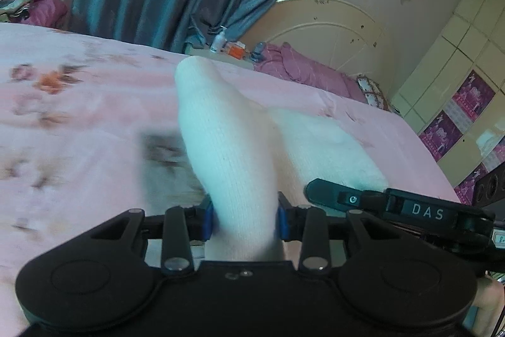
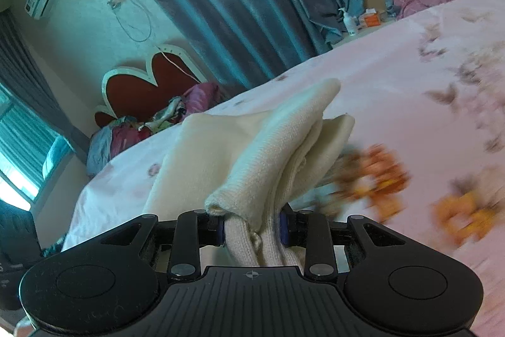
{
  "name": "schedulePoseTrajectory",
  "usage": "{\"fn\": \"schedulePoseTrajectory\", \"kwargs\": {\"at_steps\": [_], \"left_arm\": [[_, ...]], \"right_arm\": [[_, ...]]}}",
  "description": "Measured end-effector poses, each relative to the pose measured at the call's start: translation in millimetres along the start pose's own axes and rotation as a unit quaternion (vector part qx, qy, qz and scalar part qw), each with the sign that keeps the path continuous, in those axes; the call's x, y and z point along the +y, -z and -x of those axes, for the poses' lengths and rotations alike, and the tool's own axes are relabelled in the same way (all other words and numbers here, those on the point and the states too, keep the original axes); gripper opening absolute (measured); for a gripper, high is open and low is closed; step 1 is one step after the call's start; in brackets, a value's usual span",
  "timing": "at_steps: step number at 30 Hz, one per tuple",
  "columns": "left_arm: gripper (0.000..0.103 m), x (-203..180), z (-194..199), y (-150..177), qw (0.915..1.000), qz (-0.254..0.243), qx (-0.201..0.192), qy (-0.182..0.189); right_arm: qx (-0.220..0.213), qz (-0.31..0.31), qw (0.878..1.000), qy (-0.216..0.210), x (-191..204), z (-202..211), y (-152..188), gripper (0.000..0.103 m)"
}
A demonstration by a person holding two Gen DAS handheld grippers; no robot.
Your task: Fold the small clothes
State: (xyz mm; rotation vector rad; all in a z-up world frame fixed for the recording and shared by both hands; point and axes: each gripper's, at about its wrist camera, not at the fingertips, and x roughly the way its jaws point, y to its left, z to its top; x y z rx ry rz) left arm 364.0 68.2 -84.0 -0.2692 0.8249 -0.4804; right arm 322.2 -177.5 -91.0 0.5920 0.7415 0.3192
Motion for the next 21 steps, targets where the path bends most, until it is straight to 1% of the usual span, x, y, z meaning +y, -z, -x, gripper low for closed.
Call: {"fn": "schedulePoseTrajectory", "kwargs": {"at_steps": [5, 10, 15, 19, 21], "left_arm": [[0.035, 69, 35, -9, 1.0000, 0.001, -0.002, -0.009], [0.035, 121, 56, -16, 0.9997, 0.005, -0.005, -0.023], [0.035, 163, 57, -16, 0.9993, 0.017, -0.010, -0.032], [0.037, 191, 45, -4, 0.9984, 0.028, 0.007, -0.048], [0.051, 202, 40, 5, 0.9982, 0.031, 0.013, -0.049]], "right_arm": [[0.001, -0.009, 1.000, -0.008, 65, -48, 29, 0.030], [0.009, -0.017, 1.000, -0.023, 101, -96, 45, 0.030], [0.019, -0.020, 0.999, -0.027, 115, -136, 58, 0.030], [0.041, -0.016, 0.999, 0.000, 110, -162, 68, 0.031], [0.047, -0.020, 0.999, 0.013, 104, -168, 72, 0.031]]}}
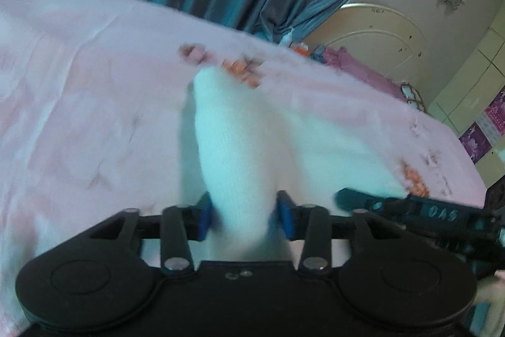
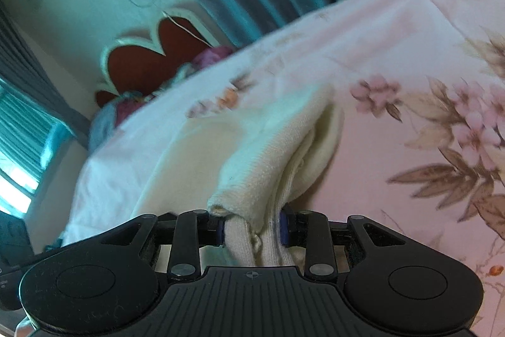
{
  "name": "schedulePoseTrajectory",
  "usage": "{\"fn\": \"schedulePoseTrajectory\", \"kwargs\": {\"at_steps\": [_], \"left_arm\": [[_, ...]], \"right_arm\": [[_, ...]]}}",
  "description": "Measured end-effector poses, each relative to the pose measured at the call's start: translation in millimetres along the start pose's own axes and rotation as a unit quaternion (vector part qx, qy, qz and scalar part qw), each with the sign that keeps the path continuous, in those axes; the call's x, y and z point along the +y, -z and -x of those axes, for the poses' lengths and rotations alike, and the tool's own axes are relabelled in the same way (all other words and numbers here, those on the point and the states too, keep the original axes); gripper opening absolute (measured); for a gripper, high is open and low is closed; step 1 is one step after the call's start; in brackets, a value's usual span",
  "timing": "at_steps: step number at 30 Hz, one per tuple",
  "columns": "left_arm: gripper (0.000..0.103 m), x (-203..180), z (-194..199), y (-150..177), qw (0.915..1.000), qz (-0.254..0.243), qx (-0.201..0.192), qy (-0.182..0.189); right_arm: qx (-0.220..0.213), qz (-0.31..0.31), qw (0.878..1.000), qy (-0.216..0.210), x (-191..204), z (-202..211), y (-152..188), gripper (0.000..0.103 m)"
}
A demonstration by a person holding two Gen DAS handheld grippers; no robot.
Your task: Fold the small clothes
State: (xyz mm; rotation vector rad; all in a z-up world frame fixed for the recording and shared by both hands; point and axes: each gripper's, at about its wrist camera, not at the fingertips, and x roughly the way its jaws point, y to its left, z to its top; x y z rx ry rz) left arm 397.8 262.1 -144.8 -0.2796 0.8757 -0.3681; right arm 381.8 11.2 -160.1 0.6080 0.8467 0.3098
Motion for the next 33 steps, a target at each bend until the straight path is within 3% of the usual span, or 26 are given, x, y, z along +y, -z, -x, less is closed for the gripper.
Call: {"fn": "schedulePoseTrajectory", "kwargs": {"at_steps": [2, 7, 10, 13, 14, 15, 18, 22, 26, 31, 32, 33], "left_arm": [[0.062, 6, -2, 4, 1.0000, 0.003, -0.003, -0.001], [0.065, 4, 9, 0, 0.9997, -0.002, -0.021, -0.015], [0.066, 3, 22, 2, 0.9988, -0.005, -0.040, -0.028], [0.066, 5, 21, 8, 0.9996, 0.007, -0.017, -0.022], [0.066, 6, 17, 11, 0.9996, 0.010, -0.011, -0.024], [0.066, 7, 15, 14, 0.9996, 0.015, -0.005, -0.022], [0.066, 3, 9, 22, 0.9996, 0.020, 0.001, -0.019], [0.066, -5, 5, 26, 0.9998, 0.007, 0.003, -0.021], [0.066, -4, 11, 29, 0.9997, 0.019, 0.005, -0.016], [0.066, 3, 33, 35, 0.9993, 0.033, -0.001, -0.015], [0.067, 3, 37, 38, 0.9993, 0.032, -0.003, -0.017], [0.067, 3, 41, 40, 0.9993, 0.032, -0.002, -0.019]], "right_arm": [[0.001, -0.007, 1.000, 0.002, -7, 0, 3, 0.033], [-0.015, 0.005, 1.000, 0.016, -4, 14, -2, 0.036], [-0.020, 0.012, 0.999, 0.026, -1, 20, -5, 0.046], [-0.029, -0.003, 0.999, 0.024, -3, 21, -10, 0.046], [-0.029, 0.008, 0.999, 0.033, -1, 18, -13, 0.044], [-0.022, 0.022, 0.999, 0.038, 3, 12, -17, 0.030], [-0.021, 0.052, 0.997, 0.054, 11, 0, -24, 0.018], [-0.026, 0.116, 0.986, 0.119, 10, -20, -22, 0.014], [-0.036, 0.104, 0.987, 0.117, 8, -13, -19, 0.015], [-0.055, 0.094, 0.990, 0.092, 20, 27, -6, 0.024], [-0.053, 0.097, 0.990, 0.086, 23, 34, -1, 0.027], [-0.052, 0.098, 0.991, 0.081, 25, 42, 7, 0.041]]}}
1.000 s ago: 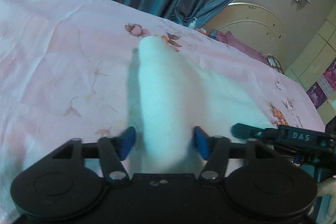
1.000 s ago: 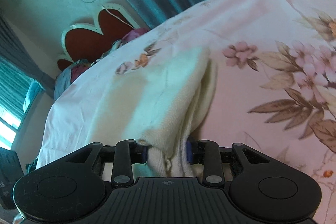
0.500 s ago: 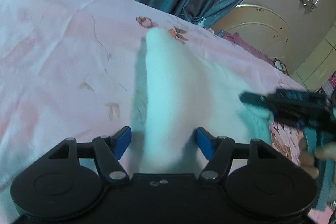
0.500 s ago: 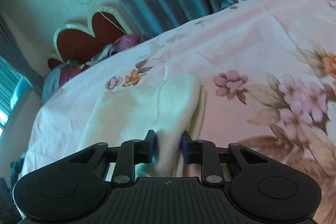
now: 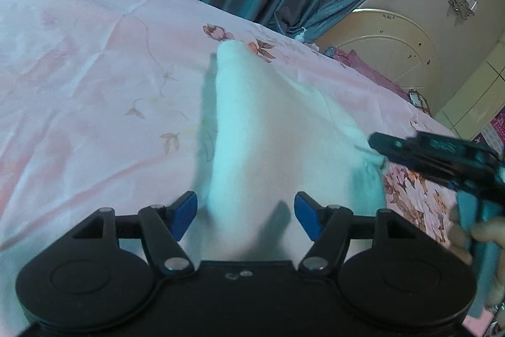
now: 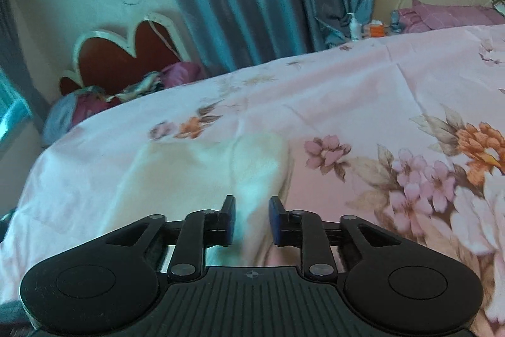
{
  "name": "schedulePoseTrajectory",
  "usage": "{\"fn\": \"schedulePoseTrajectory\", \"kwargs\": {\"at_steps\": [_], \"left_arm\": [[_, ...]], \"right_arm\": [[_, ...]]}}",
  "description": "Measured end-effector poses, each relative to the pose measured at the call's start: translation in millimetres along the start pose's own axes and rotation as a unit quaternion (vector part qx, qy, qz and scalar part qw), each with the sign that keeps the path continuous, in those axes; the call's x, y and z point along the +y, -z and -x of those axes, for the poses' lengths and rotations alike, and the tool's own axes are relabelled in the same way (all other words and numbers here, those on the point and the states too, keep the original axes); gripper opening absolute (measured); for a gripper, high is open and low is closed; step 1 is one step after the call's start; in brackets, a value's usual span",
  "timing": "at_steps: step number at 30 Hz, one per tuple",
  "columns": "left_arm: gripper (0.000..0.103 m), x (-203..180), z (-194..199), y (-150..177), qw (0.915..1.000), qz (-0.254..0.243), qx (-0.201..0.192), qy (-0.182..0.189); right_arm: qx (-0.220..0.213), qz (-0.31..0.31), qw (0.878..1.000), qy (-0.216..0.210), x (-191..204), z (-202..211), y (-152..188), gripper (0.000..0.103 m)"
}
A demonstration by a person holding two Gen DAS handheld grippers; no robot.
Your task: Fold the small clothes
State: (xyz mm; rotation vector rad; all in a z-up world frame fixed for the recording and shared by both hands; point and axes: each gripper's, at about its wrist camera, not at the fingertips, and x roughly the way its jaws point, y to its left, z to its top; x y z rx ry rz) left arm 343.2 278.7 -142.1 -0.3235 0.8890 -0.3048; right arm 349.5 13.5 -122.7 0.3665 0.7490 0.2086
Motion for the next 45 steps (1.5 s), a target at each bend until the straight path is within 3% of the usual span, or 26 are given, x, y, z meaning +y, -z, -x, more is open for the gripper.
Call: {"fn": "schedulePoseTrajectory", "kwargs": {"at_steps": [1, 7, 8, 10, 14, 17, 20, 22, 24, 25, 29, 34, 38, 45], "left_arm": [[0.067, 0, 3, 2, 1.0000, 0.002, 0.003, 0.000], [0.067, -2, 7, 26, 0.9997, -0.012, 0.020, -0.009], [0.067, -5, 7, 29, 0.9995, -0.021, 0.019, -0.012], [0.067, -8, 8, 33, 0.9993, -0.030, 0.018, -0.015], [0.067, -13, 11, 37, 0.9988, -0.041, 0.020, -0.021], [0.069, -16, 15, 40, 0.9985, -0.046, 0.020, -0.023], [0.071, -18, 14, 43, 0.9980, -0.055, 0.017, -0.028], [0.081, -19, 14, 42, 0.9978, -0.055, 0.023, -0.028], [0.098, -20, 15, 41, 0.9976, -0.055, 0.027, -0.033], [0.099, -20, 14, 41, 0.9976, -0.053, 0.028, -0.036], [0.102, -21, 11, 42, 0.9967, -0.051, 0.038, -0.050], [0.103, -35, 5, 42, 0.9891, -0.083, 0.060, -0.105], [0.103, -35, 6, 37, 0.9870, -0.045, 0.089, -0.126], [0.103, -44, 6, 41, 0.9818, -0.046, 0.077, -0.167]], "right_arm": [[0.000, -0.002, 1.000, -0.003, 3, 9, 6, 0.054], [0.047, -0.017, 0.999, -0.006, 8, 33, 59, 0.053], [0.058, -0.016, 0.998, -0.003, 9, 34, 67, 0.048], [0.079, -0.024, 0.997, -0.002, 9, 34, 83, 0.014], [0.079, -0.002, 0.997, 0.017, 19, 44, 89, 0.009], [0.080, 0.007, 0.995, 0.050, 14, 40, 97, 0.008], [0.074, -0.016, 0.996, 0.052, 10, 39, 99, 0.008], [0.073, -0.005, 0.995, 0.065, 15, 40, 100, 0.008], [0.074, -0.006, 0.995, 0.067, 16, 39, 100, 0.008], [0.075, -0.009, 0.995, 0.068, 15, 38, 100, 0.008], [0.083, 0.011, 0.993, 0.080, 21, 35, 99, 0.008], [0.087, 0.017, 0.993, 0.077, 18, 33, 99, 0.009], [0.085, -0.001, 0.994, 0.065, 12, 35, 98, 0.011], [0.085, 0.009, 0.994, 0.069, 15, 36, 96, 0.012]]}}
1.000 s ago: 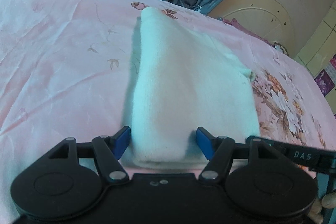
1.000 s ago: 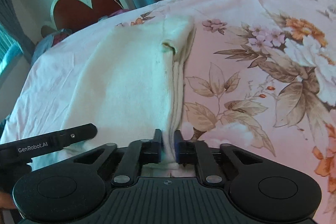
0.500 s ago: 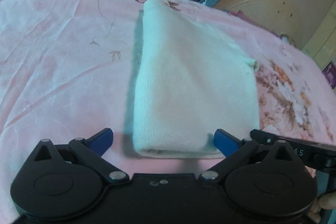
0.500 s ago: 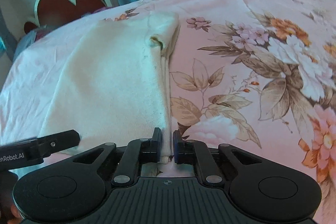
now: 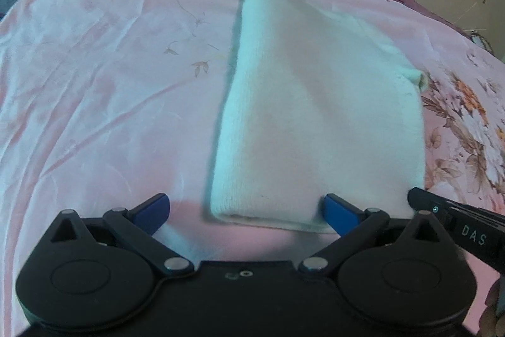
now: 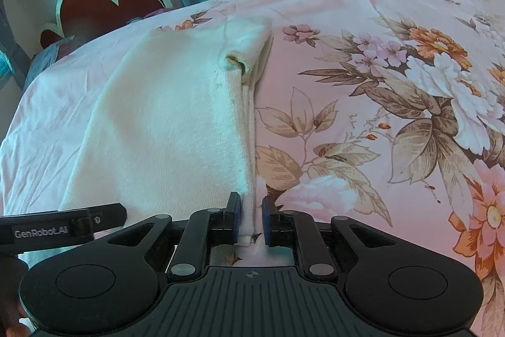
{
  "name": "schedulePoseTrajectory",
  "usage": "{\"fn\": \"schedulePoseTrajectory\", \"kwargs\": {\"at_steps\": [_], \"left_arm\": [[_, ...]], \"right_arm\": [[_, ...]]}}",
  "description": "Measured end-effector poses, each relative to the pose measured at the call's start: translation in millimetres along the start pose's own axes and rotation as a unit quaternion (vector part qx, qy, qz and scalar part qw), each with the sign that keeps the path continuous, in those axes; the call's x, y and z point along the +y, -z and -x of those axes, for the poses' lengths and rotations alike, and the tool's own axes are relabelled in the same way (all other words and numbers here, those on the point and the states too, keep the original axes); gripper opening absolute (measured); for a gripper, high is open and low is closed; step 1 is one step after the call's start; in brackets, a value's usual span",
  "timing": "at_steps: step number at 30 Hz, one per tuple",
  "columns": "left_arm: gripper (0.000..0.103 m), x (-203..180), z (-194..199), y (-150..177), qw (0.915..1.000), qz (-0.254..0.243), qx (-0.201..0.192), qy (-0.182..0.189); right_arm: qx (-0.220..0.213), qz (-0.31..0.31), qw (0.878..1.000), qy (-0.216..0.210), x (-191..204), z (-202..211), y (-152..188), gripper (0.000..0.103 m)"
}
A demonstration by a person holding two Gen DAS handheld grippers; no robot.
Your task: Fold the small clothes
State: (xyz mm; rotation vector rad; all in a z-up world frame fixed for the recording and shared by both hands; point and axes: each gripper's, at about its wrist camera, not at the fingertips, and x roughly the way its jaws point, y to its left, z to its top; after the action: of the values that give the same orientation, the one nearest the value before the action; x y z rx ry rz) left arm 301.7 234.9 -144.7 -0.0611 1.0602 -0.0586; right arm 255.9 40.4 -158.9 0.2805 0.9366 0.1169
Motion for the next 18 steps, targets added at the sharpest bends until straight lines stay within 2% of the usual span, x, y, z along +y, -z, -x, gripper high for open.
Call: {"fn": "schedulePoseTrajectory", "kwargs": {"at_steps": [2, 3, 5, 6, 11, 15, 18], "left_arm": [[0.103, -1, 0, 0, 1.0000, 0.006, 0.001, -0.004], [0.103, 0, 0, -1, 1.0000, 0.004, 0.000, -0.001], [0.103, 6, -2, -2, 0.9999, 0.011, -0.001, 0.012], [0.103, 10, -3, -2, 0.9996, 0.022, 0.000, 0.018], [0.103, 1, -2, -3, 0.9999, -0.003, -0.010, 0.005], [0.103, -1, -1, -2, 0.9997, -0.010, -0.021, 0.001], [0.100, -5, 6, 0, 0.9992, -0.023, -0.030, -0.009]], "right_arm": [[-0.004, 0.006, 1.000, 0.006, 3, 0, 1, 0.013], [-0.008, 0.013, 1.000, 0.012, 5, 1, 2, 0.019], [-0.017, 0.031, 0.998, 0.046, 10, 2, 3, 0.041], [-0.021, 0.042, 0.997, 0.064, 12, 2, 4, 0.056], [-0.019, 0.028, 0.997, 0.062, 7, 2, 1, 0.057], [-0.017, 0.070, 0.993, 0.089, 21, -2, 1, 0.058], [-0.016, 0.058, 0.995, 0.084, 20, 3, -3, 0.058]]}}
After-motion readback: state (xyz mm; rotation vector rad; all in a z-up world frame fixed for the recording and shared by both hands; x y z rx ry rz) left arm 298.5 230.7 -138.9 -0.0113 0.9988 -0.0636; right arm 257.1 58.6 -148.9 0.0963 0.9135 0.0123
